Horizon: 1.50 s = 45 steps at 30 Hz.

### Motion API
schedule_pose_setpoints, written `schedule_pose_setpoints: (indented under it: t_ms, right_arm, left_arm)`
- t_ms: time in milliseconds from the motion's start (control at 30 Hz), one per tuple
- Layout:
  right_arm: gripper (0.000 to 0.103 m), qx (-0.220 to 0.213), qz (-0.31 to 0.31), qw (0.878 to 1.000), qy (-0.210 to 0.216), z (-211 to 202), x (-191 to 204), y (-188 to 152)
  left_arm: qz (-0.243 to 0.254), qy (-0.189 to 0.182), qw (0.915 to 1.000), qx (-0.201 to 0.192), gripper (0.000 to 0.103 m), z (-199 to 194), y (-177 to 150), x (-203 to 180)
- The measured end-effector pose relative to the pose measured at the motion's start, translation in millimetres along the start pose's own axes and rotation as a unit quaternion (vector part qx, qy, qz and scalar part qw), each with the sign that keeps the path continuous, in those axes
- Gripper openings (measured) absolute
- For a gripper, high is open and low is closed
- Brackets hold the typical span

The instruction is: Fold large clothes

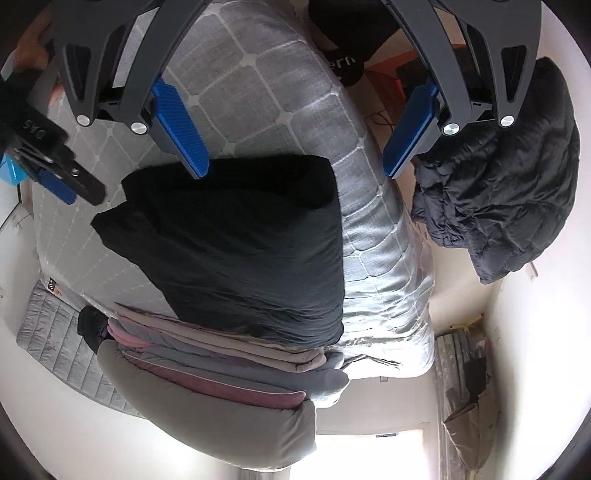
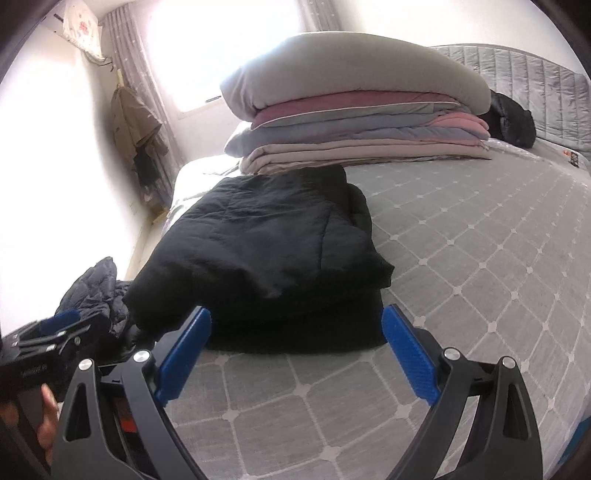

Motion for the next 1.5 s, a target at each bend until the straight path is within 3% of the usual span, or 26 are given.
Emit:
schedule_pose_setpoints:
  t_ms: [333,933,1300,1500]
  right_arm:
    - [0.091,0.005,-0.017,0.999,-0.037,10.4,12.9,-1.2]
    - [0.091,0.023,-0.025,0.999,-0.028,14.3,15.2,-4.7]
    - [0.091,0.028,-0.022,0.999,-0.024,15.1,14.5,-6.4]
    - [0.091,0.028,-0.021,0.999,-0.023,14.4,14.9,-7.0]
  left_arm:
    - [0.003,0.002,1.0000,0.000,0.091,5.3,-9.1,-13.3]
    - [0.001,0.012,0.9999,-0.012,0.091,-3.3,-5.9,-14.5]
    - [0.020,0.010,0.9996,0.015,0.092,4.3,-10.1,-21.5]
    - [0.025,0.010,0.9996,0.000,0.092,-1.2,-9.2,-25.0]
Point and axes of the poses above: each gripper's, at about its wrist camera, not at the fingertips, and z roughly the way its jaws point, x to its left, y to its top, the point moved 4 cm from there along z, roughly the way its jaws point
